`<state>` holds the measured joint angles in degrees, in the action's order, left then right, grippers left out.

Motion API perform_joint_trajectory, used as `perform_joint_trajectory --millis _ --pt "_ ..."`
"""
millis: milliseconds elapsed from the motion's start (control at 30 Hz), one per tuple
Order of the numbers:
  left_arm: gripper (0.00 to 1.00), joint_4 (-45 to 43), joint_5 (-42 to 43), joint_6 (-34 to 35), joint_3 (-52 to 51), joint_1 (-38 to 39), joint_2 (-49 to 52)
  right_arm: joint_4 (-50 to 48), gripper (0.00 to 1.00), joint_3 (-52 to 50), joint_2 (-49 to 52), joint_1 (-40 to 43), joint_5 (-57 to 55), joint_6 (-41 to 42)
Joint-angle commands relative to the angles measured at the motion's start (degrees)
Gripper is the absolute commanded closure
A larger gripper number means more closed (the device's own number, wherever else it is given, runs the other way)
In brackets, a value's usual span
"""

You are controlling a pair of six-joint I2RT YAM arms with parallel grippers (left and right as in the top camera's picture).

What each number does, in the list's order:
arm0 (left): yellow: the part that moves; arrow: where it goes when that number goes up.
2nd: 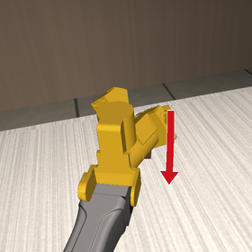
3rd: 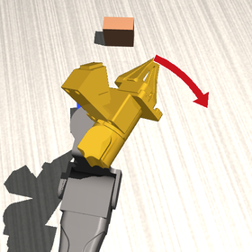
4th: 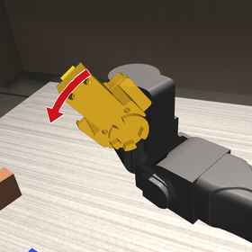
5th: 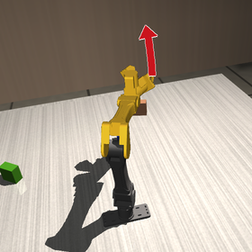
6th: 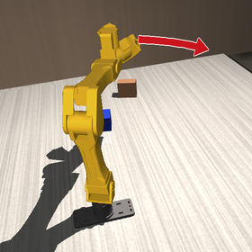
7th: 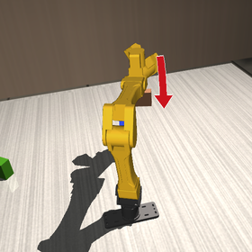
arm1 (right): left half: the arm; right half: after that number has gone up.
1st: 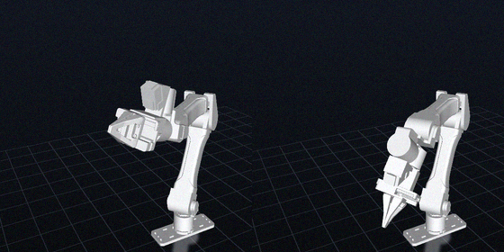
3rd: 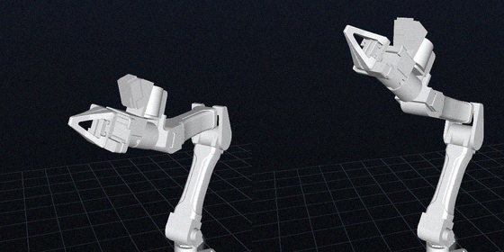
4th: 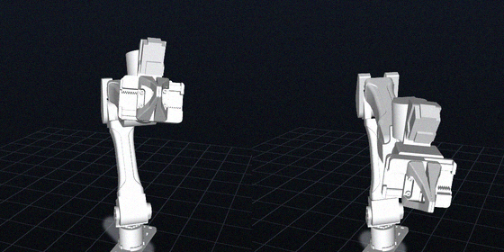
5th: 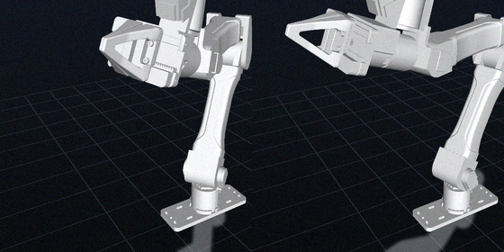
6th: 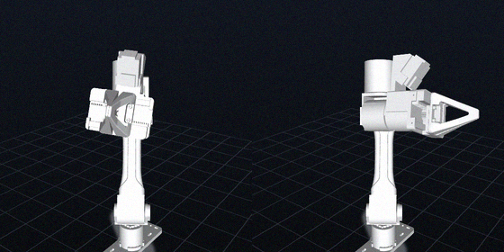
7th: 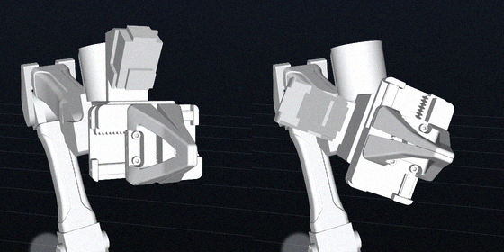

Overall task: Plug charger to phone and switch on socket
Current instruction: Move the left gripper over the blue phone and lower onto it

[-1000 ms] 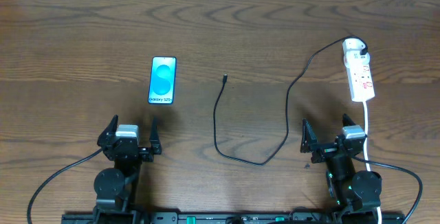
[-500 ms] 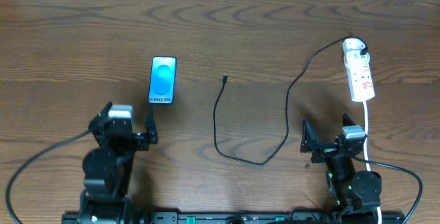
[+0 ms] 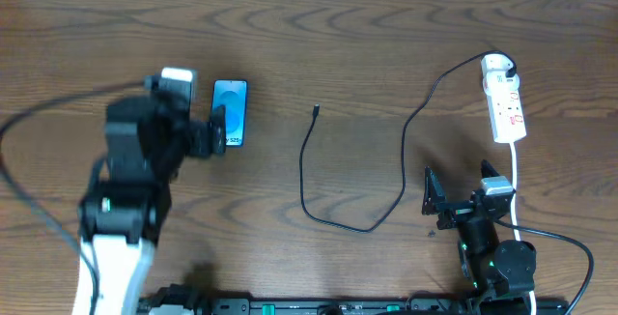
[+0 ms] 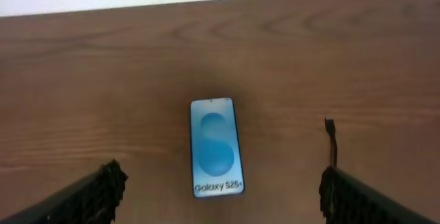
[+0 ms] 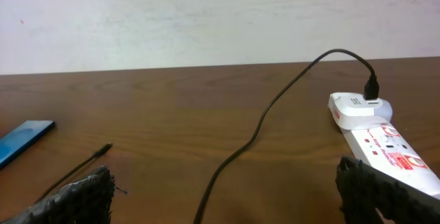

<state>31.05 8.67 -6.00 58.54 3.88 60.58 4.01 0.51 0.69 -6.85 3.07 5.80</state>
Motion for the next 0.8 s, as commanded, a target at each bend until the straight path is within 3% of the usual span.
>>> perform_joint_trajectory --millis 0,300,767 --pt "0.08 5.5 2.8 0.3 9.4 0.2 8.5 0.0 0.01 -0.2 -0.4 0.4 0.3 -0.5" --pt "0.08 29.7 2.9 0.2 35.7 0.2 35.3 0.0 0.01 -0.2 -0.4 0.4 0.3 -0.5" --pt "0.08 28.8 2.6 0.9 37.1 0.2 52.1 0.0 0.01 -0.2 -0.4 0.4 0.3 -0.5"
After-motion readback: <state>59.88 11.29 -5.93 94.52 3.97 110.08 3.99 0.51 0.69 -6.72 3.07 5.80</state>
